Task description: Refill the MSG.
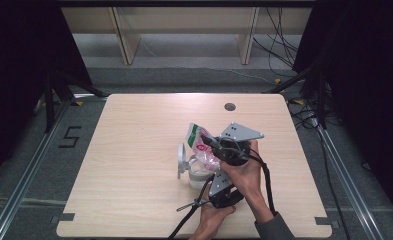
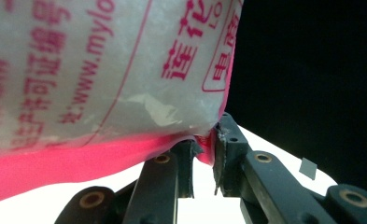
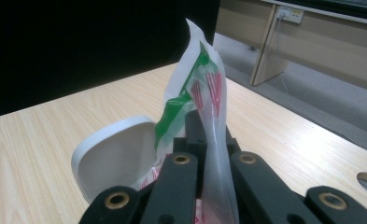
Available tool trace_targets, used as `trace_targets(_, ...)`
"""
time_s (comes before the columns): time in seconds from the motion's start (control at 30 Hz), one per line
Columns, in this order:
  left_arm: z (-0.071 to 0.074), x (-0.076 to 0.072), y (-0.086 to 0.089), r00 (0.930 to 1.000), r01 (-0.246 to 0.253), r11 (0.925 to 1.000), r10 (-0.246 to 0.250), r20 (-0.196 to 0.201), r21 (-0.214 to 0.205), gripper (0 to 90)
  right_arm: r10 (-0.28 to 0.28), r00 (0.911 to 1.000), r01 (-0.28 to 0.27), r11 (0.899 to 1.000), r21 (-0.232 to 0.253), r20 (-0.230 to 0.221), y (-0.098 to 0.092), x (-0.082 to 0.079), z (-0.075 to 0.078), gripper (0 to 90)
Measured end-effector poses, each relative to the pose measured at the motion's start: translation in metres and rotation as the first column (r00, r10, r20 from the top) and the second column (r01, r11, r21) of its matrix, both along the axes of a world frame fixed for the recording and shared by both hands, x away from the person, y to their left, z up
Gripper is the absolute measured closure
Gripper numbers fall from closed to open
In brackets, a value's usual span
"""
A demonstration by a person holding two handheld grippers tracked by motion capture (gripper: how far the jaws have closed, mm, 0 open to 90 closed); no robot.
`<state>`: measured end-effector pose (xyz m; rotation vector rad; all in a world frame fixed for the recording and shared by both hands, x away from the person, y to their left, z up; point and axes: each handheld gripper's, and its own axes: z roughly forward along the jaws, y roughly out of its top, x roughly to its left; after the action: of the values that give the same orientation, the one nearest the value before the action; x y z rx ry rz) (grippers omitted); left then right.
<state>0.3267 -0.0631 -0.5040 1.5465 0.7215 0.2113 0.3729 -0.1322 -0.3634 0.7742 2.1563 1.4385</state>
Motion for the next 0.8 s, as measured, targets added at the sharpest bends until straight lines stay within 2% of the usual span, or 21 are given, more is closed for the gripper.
trace_targets(0.13, 0.0001, 0.0004, 0.0002, 1.0, 0.001, 1.0, -0.001, 0.002, 0.002, 79.3, 0.006, 0.9998, -0.006, 1.0, -0.003, 0.019, -0.0004, 0.0009, 0.0001, 90.0)
trace_targets(0.17, 0.0002, 0.0004, -0.0001, 1.0, 0.002, 1.0, -0.002, 0.002, -0.002, 79.3, 0.012, 0.9999, -0.012, 1.0, -0.001, 0.004, 0.0002, 0.0002, 0.0002, 90.0)
trace_targets(0.4, 0.0003, 0.0005, 0.0004, 1.0, 0.001, 1.0, -0.001, 0.006, 0.0, 79.3, 0.025, 0.9996, -0.025, 1.0, 0.004, 0.011, 0.0016, 0.0004, 0.0002, 90.0)
trace_targets(0.5, 0.0009, -0.0002, 0.0008, 1.0, -0.006, 0.9999, 0.006, 0.003, 0.009, 79.3, 0.017, 0.9998, -0.017, 1.0, -0.001, 0.009, 0.0007, 0.0, 0.0006, 90.0)
trace_targets(0.57, 0.0004, 0.0004, 0.0002, 1.0, 0.0, 1.0, 0.0, 0.007, -0.001, 79.3, 0.022, 0.9992, -0.022, 1.0, 0.006, 0.033, 0.0012, 0.001, 0.0002, 90.0)
trace_targets(0.67, 0.0004, 0.0004, 0.0005, 1.0, 0.003, 1.0, -0.003, 0.009, -0.001, 79.3, 0.012, 0.9997, -0.012, 1.0, -0.006, 0.022, 0.0, 0.0004, 0.0011, 90.0)
trace_targets(0.8, 0.0012, 0.0, 0.0, 1.0, -0.006, 1.0, 0.006, 0.005, 0.002, 79.4, 0.01, 0.9995, -0.01, 1.0, -0.01, 0.03, 0.002, -0.0001, 0.0011, 90.0)
